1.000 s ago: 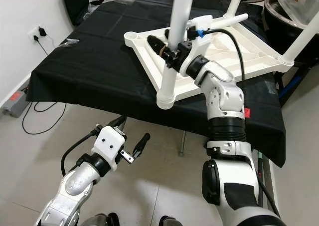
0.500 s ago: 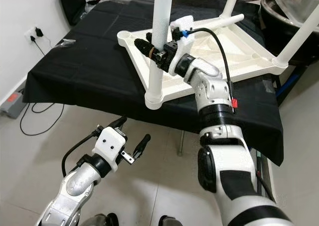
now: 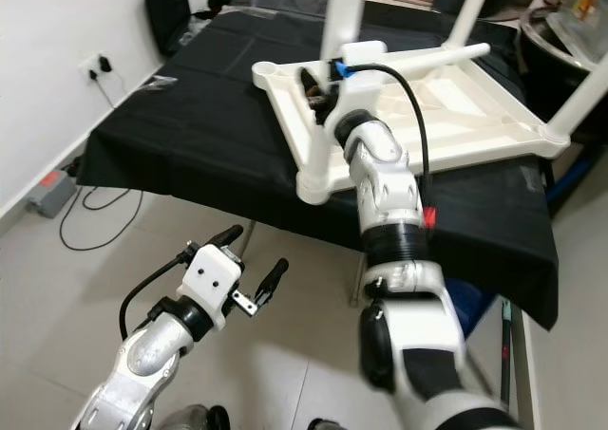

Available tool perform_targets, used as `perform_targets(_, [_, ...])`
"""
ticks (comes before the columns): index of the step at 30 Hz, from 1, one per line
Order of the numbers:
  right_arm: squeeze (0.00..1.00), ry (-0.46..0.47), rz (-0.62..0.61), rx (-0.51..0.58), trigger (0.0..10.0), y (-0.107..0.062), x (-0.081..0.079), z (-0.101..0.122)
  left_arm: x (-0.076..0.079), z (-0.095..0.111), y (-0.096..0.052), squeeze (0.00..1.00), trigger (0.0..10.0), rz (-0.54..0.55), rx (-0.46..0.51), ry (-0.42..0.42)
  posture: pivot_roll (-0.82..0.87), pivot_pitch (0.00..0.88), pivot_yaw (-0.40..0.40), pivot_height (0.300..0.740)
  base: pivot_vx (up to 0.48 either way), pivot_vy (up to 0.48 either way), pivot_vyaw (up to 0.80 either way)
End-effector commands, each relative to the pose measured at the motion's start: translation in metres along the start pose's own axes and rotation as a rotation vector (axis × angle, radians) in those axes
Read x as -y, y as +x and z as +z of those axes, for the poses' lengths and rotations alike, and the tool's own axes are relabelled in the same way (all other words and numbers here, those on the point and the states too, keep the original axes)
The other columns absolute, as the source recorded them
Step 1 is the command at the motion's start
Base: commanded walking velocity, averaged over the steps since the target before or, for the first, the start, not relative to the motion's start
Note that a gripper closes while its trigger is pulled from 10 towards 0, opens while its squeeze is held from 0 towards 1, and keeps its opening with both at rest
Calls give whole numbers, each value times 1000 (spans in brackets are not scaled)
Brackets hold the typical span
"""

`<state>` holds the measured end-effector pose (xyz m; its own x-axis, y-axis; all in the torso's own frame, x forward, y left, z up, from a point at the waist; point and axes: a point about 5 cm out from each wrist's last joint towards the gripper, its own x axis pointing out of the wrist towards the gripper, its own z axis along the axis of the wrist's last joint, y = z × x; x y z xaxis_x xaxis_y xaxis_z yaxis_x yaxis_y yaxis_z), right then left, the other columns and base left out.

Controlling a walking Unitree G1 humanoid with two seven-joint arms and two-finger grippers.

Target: Building children table

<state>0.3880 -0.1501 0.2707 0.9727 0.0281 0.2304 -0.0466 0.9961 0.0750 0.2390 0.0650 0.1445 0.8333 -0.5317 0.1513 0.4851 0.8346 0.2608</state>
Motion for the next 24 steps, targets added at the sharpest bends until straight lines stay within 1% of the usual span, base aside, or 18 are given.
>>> perform_targets(1, [0,28,-116,-73,0,-5,21,-16,2,-2,-2,0,10000,-12,-9,10,124,150,-49,740,0,0,0])
perform_targets(2, [0,28,-210,-64,0,-12,19,-18,2,-2,-2,0,10000,-11,-11,13,125,152,-52,740,0,0,0])
perform_targets(4, [0,28,-210,-64,0,-12,19,-18,2,-2,-2,0,10000,-11,-11,13,125,152,-52,740,0,0,0])
perform_targets(5, [0,40,-334,-71,0,-19,13,-20,2,-2,-2,0,10000,-10,-12,15,132,149,-49,740,0,0,0])
perform_targets(8, [0,40,-334,-71,0,-19,13,-20,2,-2,-2,0,10000,-10,-12,15,132,149,-49,740,0,0,0])
perform_targets(9, [0,71,-414,-92,0,-24,0,-23,1,-2,-2,0,10000,-6,-13,17,139,150,-53,740,0,0,0])
perform_targets(10, [0,71,-414,-92,0,-24,0,-23,1,-2,-2,0,10000,-6,-13,17,139,150,-53,740,0,0,0])
perform_targets(12, [0,136,-473,-127,0,-25,-24,-22,0,-2,-2,0,10000,-1,-13,20,140,156,-53,740,0,0,0])
perform_targets(14, [0,148,-474,-134,0,-25,-29,-20,0,-2,-2,0,10000,0,-13,21,140,157,-55,740,0,0,0])
perform_targets(15, [0,158,-451,-133,2863,-24,-34,-19,0,-2,-2,0,10000,1,-14,21,138,159,-53,740,0,0,0])
perform_targets(16, [0,158,-451,-133,2863,-24,-34,-19,0,-2,-2,0,10000,1,-14,21,138,159,-53,740,0,0,0])
perform_targets(17, [0,156,-428,-121,10000,-23,-36,-17,0,-2,-2,0,10000,1,-15,22,137,159,-52,740,0,0,0])
perform_targets(19, [0,103,-360,-58,10000,-21,-37,-7,0,-2,-2,0,10000,0,-16,20,135,162,-54,740,0,0,0])
perform_targets(20, [0,103,-360,-58,10000,-21,-37,-7,0,-2,-2,0,10000,0,-16,20,135,162,-54,740,0,0,0])
perform_targets(21, [1000,84,-341,-32,10000,-21,-36,-3,1,-2,-2,0,10000,0,-17,19,135,162,-54,740,0,0,0])
perform_targets(22, [1000,84,-341,-32,10000,-21,-36,-3,1,-2,-2,0,10000,0,-17,19,135,162,-54,740,0,0,0])
perform_targets(23, [1000,71,-298,-9,10000,-19,-34,0,1,-2,-2,0,10000,-1,-17,18,134,164,-55,740,0,0,0])
perform_targets(24, [941,57,-243,20,10000,-17,-33,5,1,-1,-1,0,10000,-1,-17,17,134,164,-56,740,0,0,0])
